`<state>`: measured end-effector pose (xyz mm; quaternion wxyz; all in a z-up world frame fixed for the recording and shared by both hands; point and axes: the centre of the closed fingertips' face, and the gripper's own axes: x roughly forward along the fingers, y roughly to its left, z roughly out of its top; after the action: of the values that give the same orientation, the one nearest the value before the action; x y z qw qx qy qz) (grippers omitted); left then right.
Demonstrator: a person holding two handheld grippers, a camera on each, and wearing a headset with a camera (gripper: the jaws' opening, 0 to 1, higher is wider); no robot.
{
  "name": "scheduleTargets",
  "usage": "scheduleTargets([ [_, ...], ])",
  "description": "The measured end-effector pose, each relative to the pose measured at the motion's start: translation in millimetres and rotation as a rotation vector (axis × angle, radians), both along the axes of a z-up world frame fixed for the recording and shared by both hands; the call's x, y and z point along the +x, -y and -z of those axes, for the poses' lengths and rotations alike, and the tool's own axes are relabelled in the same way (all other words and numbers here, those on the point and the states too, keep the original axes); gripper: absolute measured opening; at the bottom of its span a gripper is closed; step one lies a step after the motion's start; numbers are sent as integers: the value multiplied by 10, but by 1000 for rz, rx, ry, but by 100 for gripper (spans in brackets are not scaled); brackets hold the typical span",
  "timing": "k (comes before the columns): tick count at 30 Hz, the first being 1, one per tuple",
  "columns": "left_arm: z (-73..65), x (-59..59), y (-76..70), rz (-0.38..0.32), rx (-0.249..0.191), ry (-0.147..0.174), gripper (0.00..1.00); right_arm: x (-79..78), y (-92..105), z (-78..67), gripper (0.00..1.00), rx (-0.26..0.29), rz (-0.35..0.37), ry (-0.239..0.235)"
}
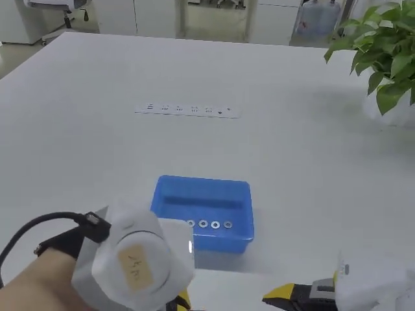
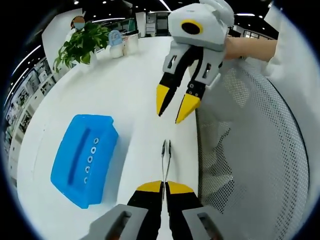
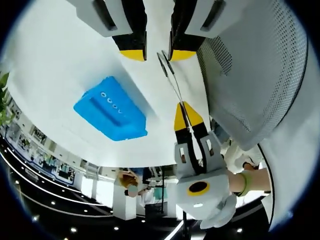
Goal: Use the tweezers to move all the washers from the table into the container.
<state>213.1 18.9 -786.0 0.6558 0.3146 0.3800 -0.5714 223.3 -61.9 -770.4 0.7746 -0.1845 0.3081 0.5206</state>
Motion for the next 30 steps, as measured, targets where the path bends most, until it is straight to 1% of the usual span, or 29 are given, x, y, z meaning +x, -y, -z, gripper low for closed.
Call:
scheduleTargets([
  [2,62,-1,-27,2,24,-8,0,46,48,-43,13,19,45,5],
  [3,113,4,-48,-1,43,-11,0,61,64,-59,13,29,62,6],
  [6,217,-6,-81,4,80,-26,0,115,112,-112,13,69,123,0],
  [11,344,-12,-119,-9,129,-58,0,168,193,-163,13,93,187,7],
  [14,397,-23,-145,-4,165,-62,0,186,216,-185,13,115,217,2],
  [17,420,-30,-155,-2,183,-68,0,202,240,-189,12,124,240,2],
  [18,425,-34,-158,-5,189,-74,0,208,249,-192,12,125,248,3],
  [22,417,-34,-157,-15,192,-86,0,223,271,-220,12,150,275,1],
  [24,427,-42,-158,-4,206,-80,0,228,279,-225,12,157,285,0],
  [26,455,-41,-186,20,239,-59,0,237,293,-232,12,166,296,-3],
  [27,466,-57,-154,16,230,-58,0,245,305,-235,11,168,304,-1],
  [30,460,-52,-163,32,237,-38,0,269,331,-259,11,184,323,-2],
])
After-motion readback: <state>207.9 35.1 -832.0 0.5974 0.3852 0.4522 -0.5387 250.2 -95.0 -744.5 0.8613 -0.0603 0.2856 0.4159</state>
